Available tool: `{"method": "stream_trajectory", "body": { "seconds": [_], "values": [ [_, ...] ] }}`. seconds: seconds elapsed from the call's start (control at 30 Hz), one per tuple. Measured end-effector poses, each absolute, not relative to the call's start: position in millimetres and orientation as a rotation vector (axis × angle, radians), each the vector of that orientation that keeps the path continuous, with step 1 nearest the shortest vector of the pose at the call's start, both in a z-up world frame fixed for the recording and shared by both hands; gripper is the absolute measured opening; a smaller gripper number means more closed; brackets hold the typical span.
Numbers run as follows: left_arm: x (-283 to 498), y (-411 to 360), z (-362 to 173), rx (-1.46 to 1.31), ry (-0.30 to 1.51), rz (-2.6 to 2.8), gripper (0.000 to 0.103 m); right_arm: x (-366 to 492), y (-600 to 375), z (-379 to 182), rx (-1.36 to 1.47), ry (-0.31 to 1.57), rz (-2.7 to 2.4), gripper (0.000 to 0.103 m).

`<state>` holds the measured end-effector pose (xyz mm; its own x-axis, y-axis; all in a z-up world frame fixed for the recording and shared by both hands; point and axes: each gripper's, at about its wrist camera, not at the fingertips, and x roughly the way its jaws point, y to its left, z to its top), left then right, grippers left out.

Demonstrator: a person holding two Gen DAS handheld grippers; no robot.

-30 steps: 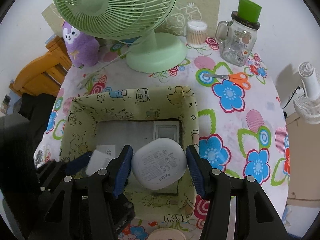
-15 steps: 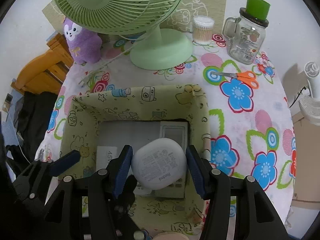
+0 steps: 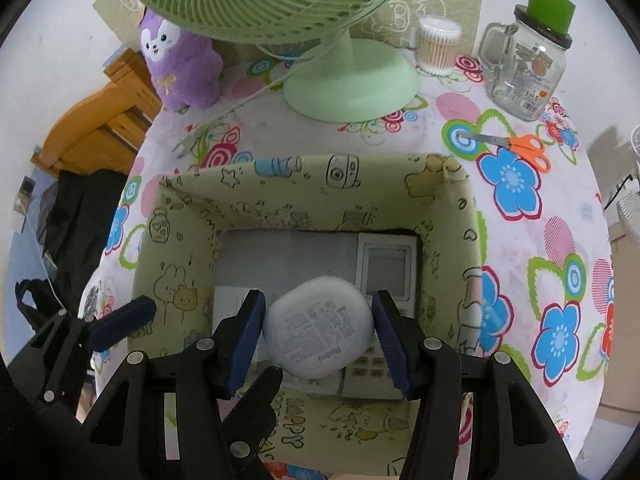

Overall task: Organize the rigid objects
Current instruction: 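Open the left tool to drop the plug charger in the box while the right tool releases the round case, then raise both open tools out of the box and back from it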

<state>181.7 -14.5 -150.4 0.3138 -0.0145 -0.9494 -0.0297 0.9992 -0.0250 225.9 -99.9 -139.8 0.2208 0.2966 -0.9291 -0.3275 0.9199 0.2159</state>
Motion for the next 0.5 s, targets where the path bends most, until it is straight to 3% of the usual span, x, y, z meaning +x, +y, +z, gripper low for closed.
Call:
{"method": "stream_trajectory", "body": {
  "seconds": [0.17,0.23,0.3,0.5],
  "values": [
    [180.5,-17.9,-151.3,-0.002,1.252,0.003,0.092,223.7,-103.4,-143.0,-0.017,1.305,0.435,0.063],
    [179.3,-18.3,-150.9,0.003,1.253,-0.004,0.092,221.9,-107.6,-139.8,0.003,1.292,0.445,0.081],
    [177.4,-17.5,-149.6,-0.008,1.252,-0.010,0.093,218.4,-109.7,-134.2,0.006,1.263,0.462,0.087],
    [167.2,-20.2,-142.9,0.001,1.240,-0.029,0.096,205.9,-111.9,-126.2,-0.023,1.240,0.475,0.091]
  ]
}}
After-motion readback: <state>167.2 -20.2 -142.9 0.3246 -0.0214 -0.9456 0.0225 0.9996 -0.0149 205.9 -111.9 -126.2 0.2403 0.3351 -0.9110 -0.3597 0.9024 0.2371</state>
